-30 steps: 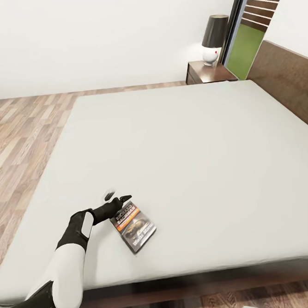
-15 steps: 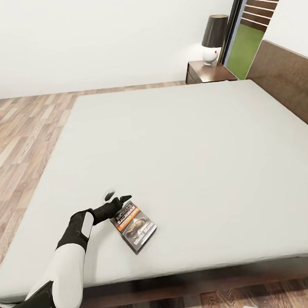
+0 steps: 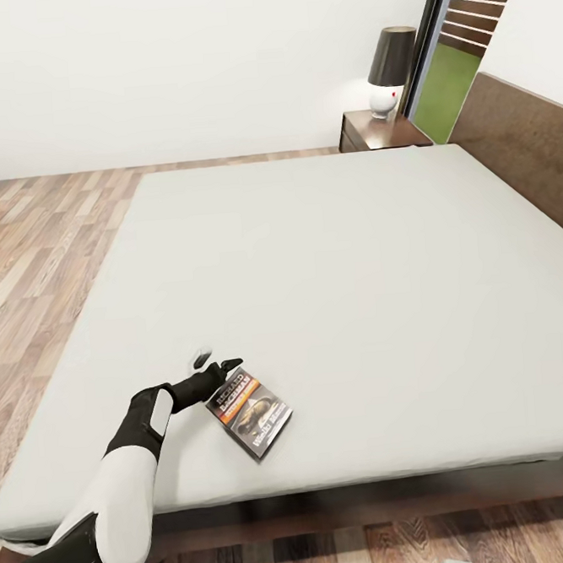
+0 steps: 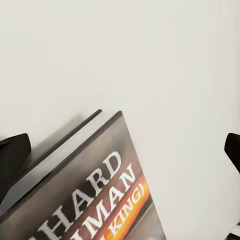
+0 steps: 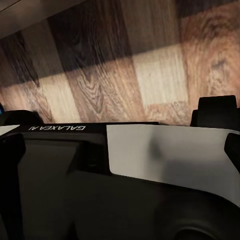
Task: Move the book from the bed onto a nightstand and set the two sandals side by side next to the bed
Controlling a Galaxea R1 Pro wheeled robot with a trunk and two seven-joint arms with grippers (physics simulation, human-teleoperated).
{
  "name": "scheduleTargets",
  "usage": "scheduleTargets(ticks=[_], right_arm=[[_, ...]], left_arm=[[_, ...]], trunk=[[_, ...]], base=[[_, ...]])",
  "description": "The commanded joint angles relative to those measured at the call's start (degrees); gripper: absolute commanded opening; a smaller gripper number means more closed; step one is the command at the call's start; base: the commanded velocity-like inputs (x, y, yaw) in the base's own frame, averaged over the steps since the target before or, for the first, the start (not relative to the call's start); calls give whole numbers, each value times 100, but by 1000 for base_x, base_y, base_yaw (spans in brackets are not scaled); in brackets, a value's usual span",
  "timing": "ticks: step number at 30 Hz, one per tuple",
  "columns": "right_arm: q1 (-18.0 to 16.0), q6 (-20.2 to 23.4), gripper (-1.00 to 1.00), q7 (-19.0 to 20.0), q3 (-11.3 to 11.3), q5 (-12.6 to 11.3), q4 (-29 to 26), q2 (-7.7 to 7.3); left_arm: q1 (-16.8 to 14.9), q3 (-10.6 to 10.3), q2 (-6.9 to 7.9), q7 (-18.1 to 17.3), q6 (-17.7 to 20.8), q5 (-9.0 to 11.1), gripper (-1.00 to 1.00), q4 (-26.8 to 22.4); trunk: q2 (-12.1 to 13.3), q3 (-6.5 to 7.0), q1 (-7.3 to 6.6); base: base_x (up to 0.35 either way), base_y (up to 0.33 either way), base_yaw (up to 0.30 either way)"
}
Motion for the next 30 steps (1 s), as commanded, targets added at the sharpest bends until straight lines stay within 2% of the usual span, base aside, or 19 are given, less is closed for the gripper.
scheduleTargets(ticks=[1, 30], right_arm=[[-2, 13, 100, 26, -15, -24, 3, -1], [-2, 13, 100, 26, -15, -24, 3, -1]], left_arm=[[-3, 35, -8, -4, 49, -69, 100, -1], [-3, 34, -17, 9, 41, -72, 100, 8]], trunk=[[-2, -4, 0], [-2, -4, 0]], base=[[0, 0, 0], [0, -32, 0]])
